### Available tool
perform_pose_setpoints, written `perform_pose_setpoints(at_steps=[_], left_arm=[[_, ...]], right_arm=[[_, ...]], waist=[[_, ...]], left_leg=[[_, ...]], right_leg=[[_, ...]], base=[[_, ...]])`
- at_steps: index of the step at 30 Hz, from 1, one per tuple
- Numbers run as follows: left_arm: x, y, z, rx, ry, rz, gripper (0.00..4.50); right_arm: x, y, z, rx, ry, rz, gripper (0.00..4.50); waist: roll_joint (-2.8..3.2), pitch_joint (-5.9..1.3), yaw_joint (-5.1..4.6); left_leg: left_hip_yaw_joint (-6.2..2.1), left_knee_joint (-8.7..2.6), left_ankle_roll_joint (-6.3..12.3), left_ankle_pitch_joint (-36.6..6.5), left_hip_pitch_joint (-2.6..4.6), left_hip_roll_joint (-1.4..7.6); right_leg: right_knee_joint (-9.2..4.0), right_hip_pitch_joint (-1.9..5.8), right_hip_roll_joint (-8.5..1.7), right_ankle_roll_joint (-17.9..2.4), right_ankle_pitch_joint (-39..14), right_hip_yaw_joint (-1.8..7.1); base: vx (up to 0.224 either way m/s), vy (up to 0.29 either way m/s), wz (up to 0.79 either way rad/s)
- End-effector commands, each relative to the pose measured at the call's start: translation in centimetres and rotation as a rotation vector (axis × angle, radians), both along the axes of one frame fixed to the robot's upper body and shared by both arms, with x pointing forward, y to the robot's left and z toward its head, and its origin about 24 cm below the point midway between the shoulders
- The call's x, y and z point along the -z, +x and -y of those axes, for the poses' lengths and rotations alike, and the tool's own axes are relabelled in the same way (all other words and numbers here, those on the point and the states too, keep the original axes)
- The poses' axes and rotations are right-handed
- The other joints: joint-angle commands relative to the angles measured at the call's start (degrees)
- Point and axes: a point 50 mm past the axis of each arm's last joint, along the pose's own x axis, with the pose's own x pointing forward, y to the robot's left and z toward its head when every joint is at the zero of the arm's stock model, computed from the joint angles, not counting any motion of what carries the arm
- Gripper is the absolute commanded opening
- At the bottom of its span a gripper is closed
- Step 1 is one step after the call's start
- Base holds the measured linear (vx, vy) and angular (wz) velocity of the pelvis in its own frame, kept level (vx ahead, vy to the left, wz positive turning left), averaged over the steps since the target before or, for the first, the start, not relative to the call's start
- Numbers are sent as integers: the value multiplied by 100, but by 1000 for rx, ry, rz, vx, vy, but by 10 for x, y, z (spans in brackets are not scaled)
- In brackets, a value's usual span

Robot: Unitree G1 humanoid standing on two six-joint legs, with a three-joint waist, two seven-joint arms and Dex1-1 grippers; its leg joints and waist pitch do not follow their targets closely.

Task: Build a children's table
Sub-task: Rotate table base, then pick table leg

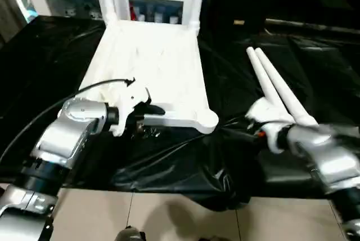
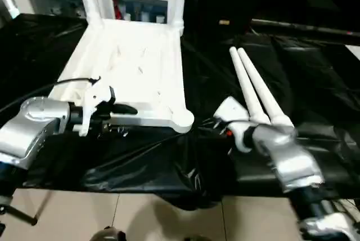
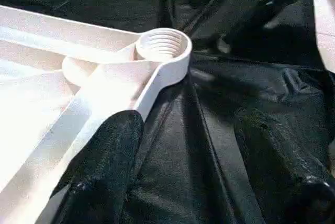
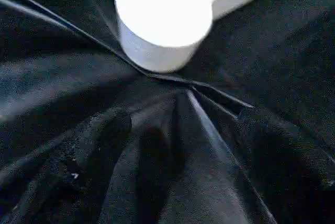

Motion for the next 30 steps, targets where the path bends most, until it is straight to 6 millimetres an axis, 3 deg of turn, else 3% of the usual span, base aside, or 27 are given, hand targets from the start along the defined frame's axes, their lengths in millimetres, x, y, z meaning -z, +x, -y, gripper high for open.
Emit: perform_pose_setpoints(at_steps=[1, 8, 18, 26, 30], left_arm=[[-1, -2, 1, 3, 13, 15, 328], [1, -4, -2, -24, 10, 21, 328], [4, -9, -7, -39, 25, 2, 328], [3, -12, -9, -36, 38, 5, 328], [2, -13, -10, -35, 43, 5, 328]], right_arm=[[4, 4, 1, 2, -53, 24, 386], [21, -4, 7, -33, -94, -53, 386], [39, -15, 28, -57, -198, -125, 386], [31, -26, 46, -99, -224, -167, 386], [21, -30, 49, -131, -206, -172, 386]], waist=[[31, -361, -49], [9, -355, -74], [32, -345, -124], [36, -324, -143], [31, -327, -146]], left_leg=[[-99, -426, -282, -1826, 181, 165], [-101, -424, -228, -1868, 167, 166], [-116, -435, -247, -2132, 191, 168], [-132, -431, -226, -2451, 225, 176], [-145, -441, -204, -2437, 207, 183]], right_leg=[[-453, 179, -274, -953, -1797, 248], [-470, 184, -266, -891, -1915, 251], [-498, 167, -254, -891, -2104, 243], [-560, 138, -253, -804, -2473, 239], [-553, 154, -253, -779, -2452, 237]], base=[[0, 0, 0], [0, 0, 0], [0, 0, 0], [0, 0, 0], [0, 0, 0]])
